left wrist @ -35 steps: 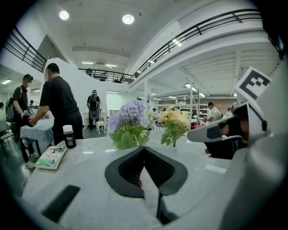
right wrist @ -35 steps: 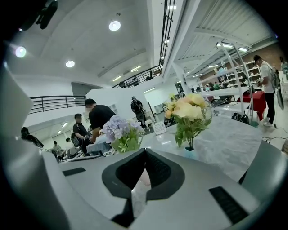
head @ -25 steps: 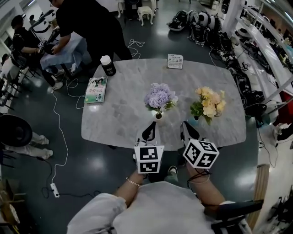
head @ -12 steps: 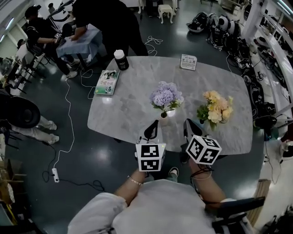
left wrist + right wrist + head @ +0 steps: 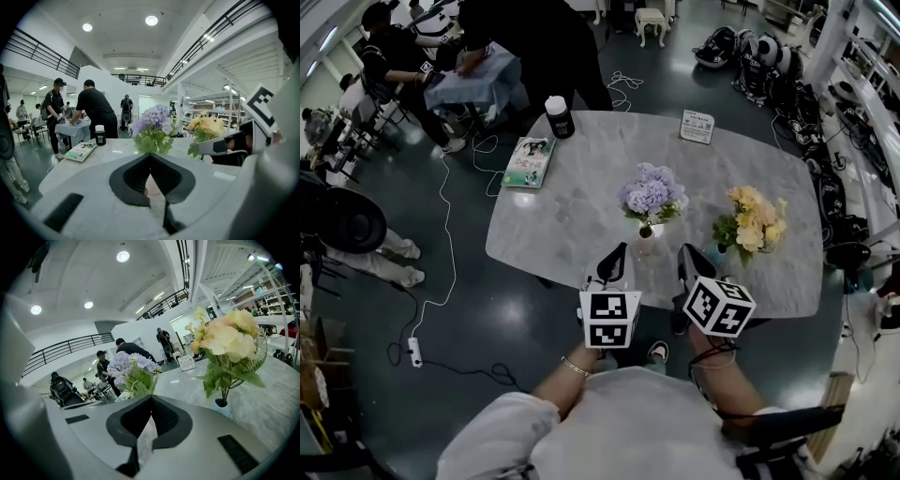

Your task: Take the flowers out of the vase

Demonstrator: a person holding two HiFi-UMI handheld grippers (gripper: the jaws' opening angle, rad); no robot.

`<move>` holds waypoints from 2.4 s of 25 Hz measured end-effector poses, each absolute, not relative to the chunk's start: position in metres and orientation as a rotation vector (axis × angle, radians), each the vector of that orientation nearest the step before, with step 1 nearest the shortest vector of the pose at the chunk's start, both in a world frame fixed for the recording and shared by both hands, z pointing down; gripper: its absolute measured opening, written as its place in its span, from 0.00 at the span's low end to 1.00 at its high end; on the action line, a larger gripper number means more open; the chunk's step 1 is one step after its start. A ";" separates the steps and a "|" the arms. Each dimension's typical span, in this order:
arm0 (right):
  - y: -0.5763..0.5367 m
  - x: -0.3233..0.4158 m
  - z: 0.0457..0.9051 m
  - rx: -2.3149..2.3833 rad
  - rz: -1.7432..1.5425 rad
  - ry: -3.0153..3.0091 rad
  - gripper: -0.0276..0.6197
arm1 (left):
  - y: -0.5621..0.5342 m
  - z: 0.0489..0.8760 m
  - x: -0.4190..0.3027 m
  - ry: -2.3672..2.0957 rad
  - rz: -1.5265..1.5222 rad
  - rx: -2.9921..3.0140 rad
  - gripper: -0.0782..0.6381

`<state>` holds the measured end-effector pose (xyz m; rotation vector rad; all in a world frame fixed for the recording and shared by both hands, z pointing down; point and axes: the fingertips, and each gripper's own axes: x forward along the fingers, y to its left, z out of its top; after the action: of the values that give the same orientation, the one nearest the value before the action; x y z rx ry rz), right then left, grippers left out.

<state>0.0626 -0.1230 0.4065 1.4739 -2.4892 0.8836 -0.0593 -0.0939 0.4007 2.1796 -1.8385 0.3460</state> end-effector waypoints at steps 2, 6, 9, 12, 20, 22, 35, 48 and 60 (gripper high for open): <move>-0.121 0.062 0.409 1.482 0.890 -2.483 0.05 | -0.094 0.402 -0.058 -1.819 0.350 2.199 0.11; -0.117 0.061 0.413 1.492 0.905 -2.469 0.05 | -0.093 0.404 -0.059 -1.794 0.364 2.213 0.11; -0.113 0.061 0.420 1.492 0.919 -2.450 0.05 | -0.093 0.408 -0.059 -1.763 0.366 2.221 0.11; -0.109 0.062 0.429 1.494 0.942 -2.424 0.05 | -0.094 0.411 -0.056 -1.726 0.349 2.233 0.11; -0.106 0.066 0.459 1.483 0.974 -2.395 0.05 | -0.094 0.423 -0.048 -1.635 0.334 2.242 0.12; -0.108 0.066 0.466 1.479 0.980 -2.399 0.05 | -0.096 0.426 -0.048 -1.628 0.341 2.245 0.12; -0.123 0.036 0.498 1.343 0.798 -2.523 0.05 | -0.107 0.472 -0.060 -1.642 0.383 2.185 0.12; -0.141 0.007 0.515 1.236 0.698 -2.594 0.23 | -0.110 0.504 -0.081 -1.670 0.430 2.126 0.12; -0.153 -0.014 0.518 1.136 0.519 -2.582 0.38 | -0.109 0.511 -0.089 -1.676 0.444 2.104 0.12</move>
<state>-0.0141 -0.1532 0.5185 1.1357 -2.5821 0.5189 -0.0890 -0.1088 0.5110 2.1038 -1.6759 0.4438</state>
